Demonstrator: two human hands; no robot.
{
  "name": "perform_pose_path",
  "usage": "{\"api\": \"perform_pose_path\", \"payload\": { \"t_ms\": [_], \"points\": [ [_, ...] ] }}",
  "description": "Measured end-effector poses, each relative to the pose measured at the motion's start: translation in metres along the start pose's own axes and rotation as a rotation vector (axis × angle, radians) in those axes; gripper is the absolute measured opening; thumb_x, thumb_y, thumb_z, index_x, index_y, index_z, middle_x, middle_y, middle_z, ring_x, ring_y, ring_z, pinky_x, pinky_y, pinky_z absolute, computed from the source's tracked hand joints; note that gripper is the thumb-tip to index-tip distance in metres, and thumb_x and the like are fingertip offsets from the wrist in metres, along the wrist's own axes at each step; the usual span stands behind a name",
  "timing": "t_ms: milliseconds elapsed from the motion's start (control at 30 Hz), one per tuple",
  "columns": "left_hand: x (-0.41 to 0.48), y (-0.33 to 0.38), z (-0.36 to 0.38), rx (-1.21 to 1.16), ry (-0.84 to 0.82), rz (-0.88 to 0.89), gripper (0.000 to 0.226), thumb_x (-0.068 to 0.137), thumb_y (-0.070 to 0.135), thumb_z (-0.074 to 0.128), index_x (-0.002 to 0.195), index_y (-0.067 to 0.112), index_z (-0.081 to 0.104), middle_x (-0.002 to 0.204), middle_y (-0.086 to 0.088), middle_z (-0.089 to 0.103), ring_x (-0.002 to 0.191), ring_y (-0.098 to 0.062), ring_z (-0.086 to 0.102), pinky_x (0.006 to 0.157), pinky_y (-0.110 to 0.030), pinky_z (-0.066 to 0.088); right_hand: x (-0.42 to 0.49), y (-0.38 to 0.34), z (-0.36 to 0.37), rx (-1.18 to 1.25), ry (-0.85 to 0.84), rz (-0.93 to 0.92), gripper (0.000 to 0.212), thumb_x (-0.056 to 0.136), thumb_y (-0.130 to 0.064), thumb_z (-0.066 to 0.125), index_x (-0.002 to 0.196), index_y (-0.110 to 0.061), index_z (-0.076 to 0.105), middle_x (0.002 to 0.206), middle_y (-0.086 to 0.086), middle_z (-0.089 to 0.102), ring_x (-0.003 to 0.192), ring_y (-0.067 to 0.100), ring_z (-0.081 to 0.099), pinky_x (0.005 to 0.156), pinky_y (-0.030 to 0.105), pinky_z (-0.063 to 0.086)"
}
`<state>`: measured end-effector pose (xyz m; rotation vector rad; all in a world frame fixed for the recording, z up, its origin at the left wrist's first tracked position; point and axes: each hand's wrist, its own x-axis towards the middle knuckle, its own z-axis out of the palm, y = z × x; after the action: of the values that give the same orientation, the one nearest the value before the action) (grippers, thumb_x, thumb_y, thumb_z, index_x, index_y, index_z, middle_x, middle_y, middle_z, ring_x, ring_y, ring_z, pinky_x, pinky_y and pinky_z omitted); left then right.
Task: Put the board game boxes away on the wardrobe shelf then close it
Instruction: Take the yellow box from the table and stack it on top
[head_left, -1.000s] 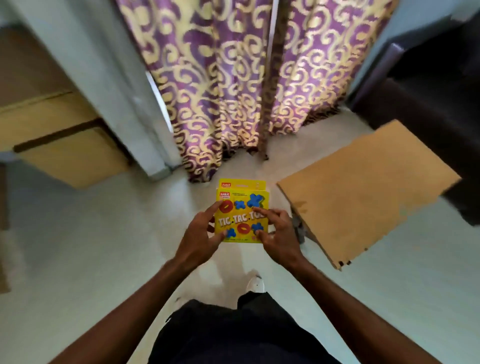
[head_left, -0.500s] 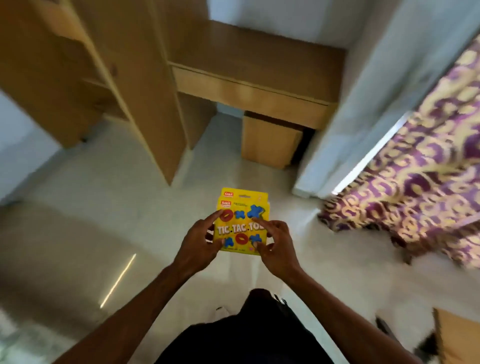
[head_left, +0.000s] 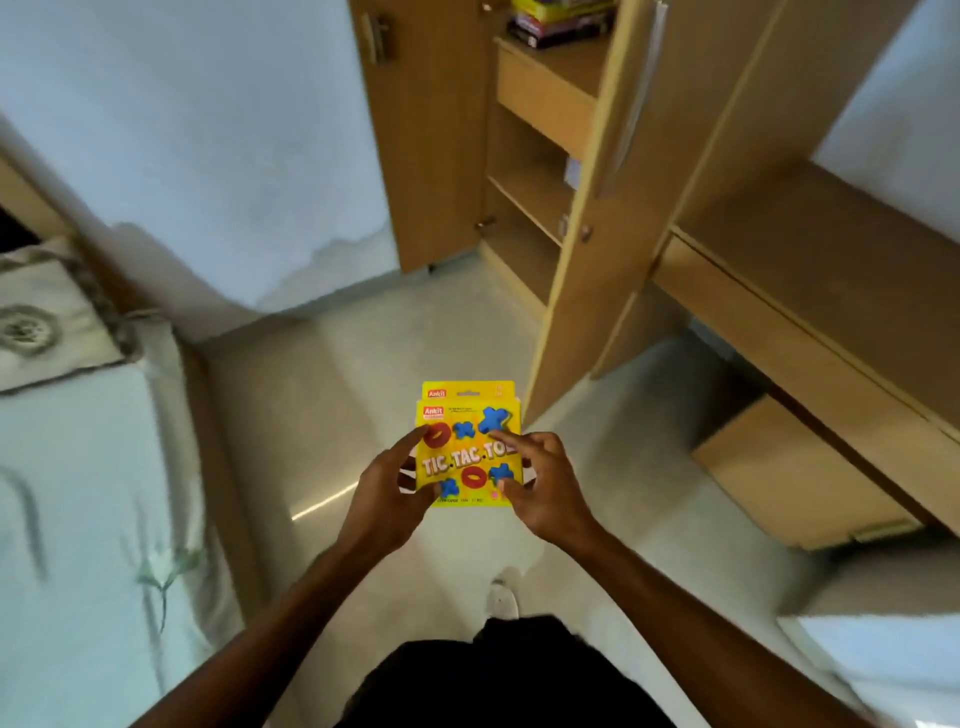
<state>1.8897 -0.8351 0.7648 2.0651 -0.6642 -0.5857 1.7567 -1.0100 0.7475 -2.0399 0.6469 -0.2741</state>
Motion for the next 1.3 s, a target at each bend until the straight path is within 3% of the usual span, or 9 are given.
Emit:
{"api": "perform_pose_path", "payload": {
  "t_ms": [133,267,433,600,767,1033,1133,1300],
  "points": [
    [0.066,-0.007,-0.043,0.012,0.122,-0.041,0.069,0.08,0.014,0.078,0.123,0.057,0.044,0.103,0.001,0.064,0.082,-0.014,0.065,0.059,-0.015,0.052,0.1,-0.028,0.016,0.005,-0.095,-0.04,0.064,0.08,-0.004,0.067,0.131,-0.041,0.054,0.116,-0.003,0.043,0.098,-0.002,0.052,0.084,0.016,0.05],
    [0.14,-0.023,-0.087,-0.011,0.2,-0.072,0.072,0.079,0.015,0.077,0.12,0.063,0.043,0.106,-0.002,0.064,0.084,-0.016,0.065,0.066,-0.03,0.06,0.196,-0.054,0.042,0.009,-0.141,-0.094,0.065,0.079,-0.004,0.069,0.131,-0.04,0.054,0.116,-0.001,0.044,0.101,0.005,0.054,0.083,0.018,0.052],
    [0.254,-0.041,-0.14,-0.024,0.238,-0.07,0.07,0.081,0.013,0.075,0.13,0.054,0.046,0.109,-0.002,0.062,0.087,-0.016,0.064,0.066,-0.028,0.06,0.318,-0.083,0.078,-0.017,-0.133,-0.112,0.063,0.081,-0.005,0.071,0.134,-0.035,0.054,0.117,-0.001,0.043,0.097,0.002,0.052,0.077,0.008,0.049],
    [0.369,-0.046,-0.199,0.023,0.196,-0.04,0.069,0.082,0.012,0.076,0.138,0.04,0.047,0.118,0.0,0.051,0.087,-0.012,0.062,0.069,-0.026,0.058,0.426,-0.118,0.102,-0.033,-0.06,-0.077,0.061,0.082,-0.005,0.071,0.132,-0.035,0.054,0.117,0.0,0.043,0.096,0.003,0.052,0.083,0.018,0.054],
    [0.48,-0.03,-0.24,0.076,0.088,0.052,0.066,0.082,0.018,0.076,0.14,0.034,0.048,0.119,0.0,0.052,0.086,-0.011,0.062,0.06,-0.013,0.048,0.513,-0.138,0.102,-0.042,0.063,-0.005,0.057,0.084,-0.008,0.068,0.135,-0.029,0.054,0.119,0.002,0.045,0.104,0.009,0.054,0.091,0.023,0.053],
    [0.655,0.026,-0.215,0.077,-0.035,0.197,0.067,0.082,0.018,0.077,0.14,0.031,0.047,0.118,0.0,0.052,0.096,-0.016,0.06,0.068,-0.02,0.052,0.651,-0.113,0.041,-0.012,0.248,0.083,0.057,0.083,-0.005,0.068,0.132,-0.032,0.057,0.121,0.0,0.049,0.112,0.016,0.057,0.09,0.038,0.057],
    [0.722,0.05,-0.191,0.052,-0.077,0.218,0.067,0.081,0.013,0.077,0.139,0.03,0.049,0.122,-0.003,0.053,0.098,-0.016,0.059,0.06,-0.009,0.047,0.703,-0.097,0.008,0.019,0.314,0.091,0.056,0.083,-0.002,0.067,0.13,-0.031,0.059,0.12,0.0,0.051,0.112,0.017,0.058,0.088,0.04,0.058],
    [0.829,0.105,-0.151,0.029,-0.15,0.263,0.067,0.079,0.007,0.077,0.138,0.027,0.051,0.123,-0.006,0.051,0.096,-0.018,0.059,0.059,-0.008,0.049,0.785,-0.074,-0.062,0.029,0.408,0.112,0.055,0.082,0.0,0.068,0.128,-0.029,0.06,0.122,-0.003,0.052,0.111,0.015,0.059,0.088,0.036,0.058]
  ]
}}
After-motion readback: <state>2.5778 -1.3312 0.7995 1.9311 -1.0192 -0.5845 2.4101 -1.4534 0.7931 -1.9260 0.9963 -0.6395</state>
